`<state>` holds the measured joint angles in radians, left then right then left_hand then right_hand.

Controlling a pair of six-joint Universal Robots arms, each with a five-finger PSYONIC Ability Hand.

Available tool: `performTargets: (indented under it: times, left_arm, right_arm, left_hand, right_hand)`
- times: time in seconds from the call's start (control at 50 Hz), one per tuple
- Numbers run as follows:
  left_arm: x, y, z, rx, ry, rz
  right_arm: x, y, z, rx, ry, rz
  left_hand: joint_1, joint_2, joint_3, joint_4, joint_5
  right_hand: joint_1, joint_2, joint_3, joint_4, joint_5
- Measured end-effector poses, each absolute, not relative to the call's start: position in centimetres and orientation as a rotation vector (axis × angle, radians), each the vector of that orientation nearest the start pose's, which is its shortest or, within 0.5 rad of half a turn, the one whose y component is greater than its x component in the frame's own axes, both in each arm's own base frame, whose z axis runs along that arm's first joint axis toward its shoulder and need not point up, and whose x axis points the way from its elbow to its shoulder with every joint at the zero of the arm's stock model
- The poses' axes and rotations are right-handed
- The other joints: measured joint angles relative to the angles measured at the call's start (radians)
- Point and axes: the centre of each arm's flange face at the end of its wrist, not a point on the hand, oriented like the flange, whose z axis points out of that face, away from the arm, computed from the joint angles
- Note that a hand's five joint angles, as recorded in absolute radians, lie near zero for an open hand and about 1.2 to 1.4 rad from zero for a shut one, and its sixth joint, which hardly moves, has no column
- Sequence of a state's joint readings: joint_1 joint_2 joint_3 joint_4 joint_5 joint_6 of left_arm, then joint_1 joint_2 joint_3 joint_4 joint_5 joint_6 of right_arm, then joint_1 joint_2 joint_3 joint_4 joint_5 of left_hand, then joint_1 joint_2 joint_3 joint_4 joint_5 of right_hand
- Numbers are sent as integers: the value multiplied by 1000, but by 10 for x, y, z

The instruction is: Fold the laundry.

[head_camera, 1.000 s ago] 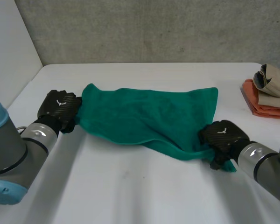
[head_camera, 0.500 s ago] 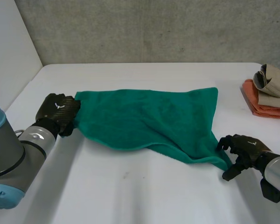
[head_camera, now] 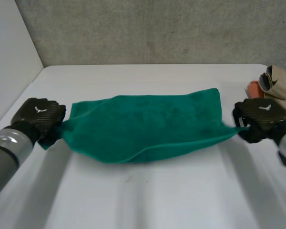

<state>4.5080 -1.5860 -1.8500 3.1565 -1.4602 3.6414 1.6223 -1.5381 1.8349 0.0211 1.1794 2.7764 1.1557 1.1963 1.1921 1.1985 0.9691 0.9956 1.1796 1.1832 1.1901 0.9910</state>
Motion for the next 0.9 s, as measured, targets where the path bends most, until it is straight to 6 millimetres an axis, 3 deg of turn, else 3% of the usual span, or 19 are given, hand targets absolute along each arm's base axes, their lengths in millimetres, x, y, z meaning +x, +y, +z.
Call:
performTargets:
  times: [0.08, 0.2, 0.3, 0.4, 0.58, 0.62, 0.66, 0.74, 0.9]
  left_arm:
    - [-184, -221, 238, 951, 2282, -1755]
    - [-171, -196, 244, 1065, 2246, -1590]
    - [-167, -190, 237, 1126, 2219, -1518]
    - [-168, -198, 223, 1148, 2226, -1490]
    - [-188, -260, 172, 1156, 2252, -1504]
    - [-190, -265, 169, 1148, 2254, -1510]
    - [-196, -291, 157, 1084, 2267, -1537]
    - [-201, -317, 147, 993, 2275, -1562]
    - [-212, -350, 145, 915, 2218, -1650]
  right_arm:
    - [166, -240, 247, -1099, 2335, -1837]
    - [151, -210, 257, -1556, 2461, -1630]
    - [150, -205, 255, -1672, 2487, -1520]
    - [159, -214, 241, -1700, 2470, -1480]
    - [184, -267, 186, -1724, 2538, -1464]
    - [186, -271, 184, -1723, 2540, -1477]
    - [193, -294, 175, -1697, 2538, -1561]
    - [202, -319, 169, -1634, 2519, -1662]
    - [214, -355, 164, -1552, 2486, -1782]
  left_hand:
    - [0, 0, 0, 0, 0]
    - [0, 0, 0, 0, 0]
    - [0, 0, 0, 0, 0]
    - [0, 0, 0, 0, 0]
    - [0, 0, 0, 3, 0]
    - [0, 0, 0, 3, 0]
    - [0, 0, 0, 3, 0]
    - [0, 0, 0, 3, 0]
    - [0, 0, 0, 3, 0]
  right_hand:
    - [0, 0, 0, 0, 0]
    - [0, 0, 0, 0, 0]
    - [0, 0, 0, 0, 0]
    - [0, 0, 0, 0, 0]
    - [0, 0, 0, 0, 0]
    - [0, 0, 0, 0, 0]
    - [0, 0, 0, 0, 0]
    - [0, 0, 0, 0, 0]
    - [0, 0, 0, 0, 0]
